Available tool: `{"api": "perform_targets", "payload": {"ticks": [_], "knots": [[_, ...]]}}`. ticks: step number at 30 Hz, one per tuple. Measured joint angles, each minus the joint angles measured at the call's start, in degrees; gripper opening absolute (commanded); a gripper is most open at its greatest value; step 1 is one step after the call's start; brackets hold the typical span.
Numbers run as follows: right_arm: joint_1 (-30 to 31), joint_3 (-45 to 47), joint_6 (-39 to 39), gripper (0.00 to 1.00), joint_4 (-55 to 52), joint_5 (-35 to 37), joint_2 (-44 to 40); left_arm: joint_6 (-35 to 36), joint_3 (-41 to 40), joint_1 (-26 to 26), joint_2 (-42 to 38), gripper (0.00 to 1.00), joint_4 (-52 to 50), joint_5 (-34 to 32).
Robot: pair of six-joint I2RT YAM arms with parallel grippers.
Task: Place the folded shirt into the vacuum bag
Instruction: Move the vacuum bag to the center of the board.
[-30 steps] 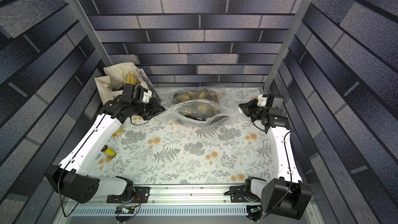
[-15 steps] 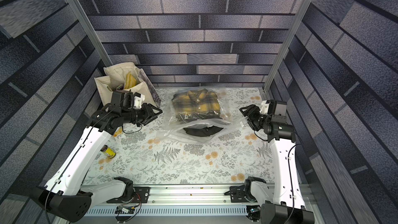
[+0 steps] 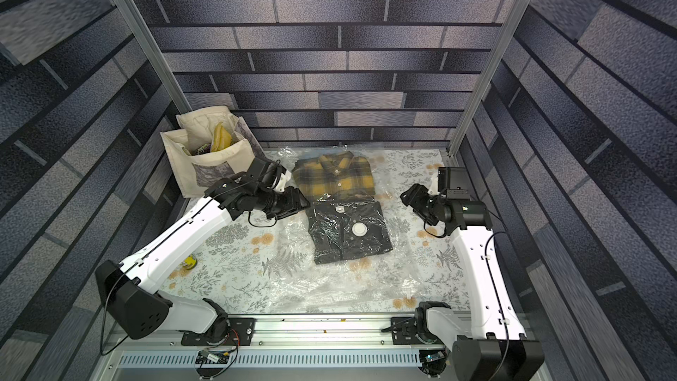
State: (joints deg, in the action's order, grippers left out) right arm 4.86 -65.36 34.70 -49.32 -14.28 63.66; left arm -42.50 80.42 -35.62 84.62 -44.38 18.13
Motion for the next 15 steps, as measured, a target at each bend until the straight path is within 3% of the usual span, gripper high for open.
{"api": "perform_targets", "payload": {"ticks": [2, 8, 15], "knots": [[4.55, 5.29, 0.76, 0.59, 1.81, 0.70, 1.62, 0.42, 0.68, -3.06, 4.35, 0.56, 1.42, -1.27], [10.45, 15.41, 3.43, 0.55, 6.60, 2.80, 7.69, 1.68, 1.31, -9.46, 15.54, 0.55, 4.74, -3.41], [12.70, 18.71, 4.44, 0.52, 13.42, 3.82, 15.21, 2.23, 0.11, -9.66, 23.26, 0.54, 7.80, -3.39]]}}
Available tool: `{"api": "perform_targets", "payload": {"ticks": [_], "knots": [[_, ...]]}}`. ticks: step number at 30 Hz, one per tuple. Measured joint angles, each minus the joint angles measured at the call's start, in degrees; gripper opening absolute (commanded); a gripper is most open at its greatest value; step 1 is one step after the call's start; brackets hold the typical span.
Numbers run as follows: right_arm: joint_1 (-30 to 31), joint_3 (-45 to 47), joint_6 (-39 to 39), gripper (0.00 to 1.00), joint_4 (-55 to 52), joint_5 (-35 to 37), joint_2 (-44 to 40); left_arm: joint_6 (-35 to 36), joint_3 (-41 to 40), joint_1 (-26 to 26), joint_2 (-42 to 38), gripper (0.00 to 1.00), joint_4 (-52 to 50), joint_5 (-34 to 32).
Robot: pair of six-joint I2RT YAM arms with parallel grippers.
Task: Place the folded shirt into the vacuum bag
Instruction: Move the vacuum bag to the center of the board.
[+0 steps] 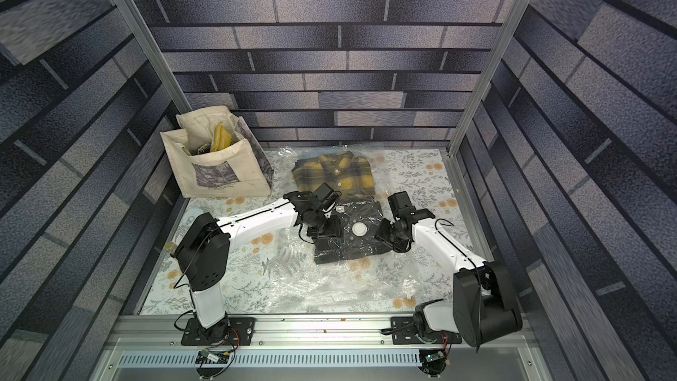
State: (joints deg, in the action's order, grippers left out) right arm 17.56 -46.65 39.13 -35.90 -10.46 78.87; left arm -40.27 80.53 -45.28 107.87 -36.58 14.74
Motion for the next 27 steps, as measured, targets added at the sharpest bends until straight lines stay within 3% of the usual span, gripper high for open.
{"api": "perform_targets", "payload": {"ticks": [9, 18, 23, 27], "knots": [[2.10, -1.46, 2.01, 0.50, 6.80, 0.09, 10.51, 1.55, -2.29, 6.82, 3.23, 0.51, 2.36, 0.22], [6.60, -11.43, 5.44, 0.50, 10.49, -0.26, 20.26, 3.91, -2.27, 15.61, 4.59, 0.51, 3.15, 0.11], [6.82, -17.03, 4.96, 0.50, 10.47, 0.39, 24.74, 5.88, 2.05, 16.79, 6.88, 0.52, 1.11, -0.39], [6.80, -17.07, 3.37, 0.59, 9.57, 0.15, 23.58, 7.50, 3.80, 16.28, 6.93, 0.55, -0.52, -1.81]]}}
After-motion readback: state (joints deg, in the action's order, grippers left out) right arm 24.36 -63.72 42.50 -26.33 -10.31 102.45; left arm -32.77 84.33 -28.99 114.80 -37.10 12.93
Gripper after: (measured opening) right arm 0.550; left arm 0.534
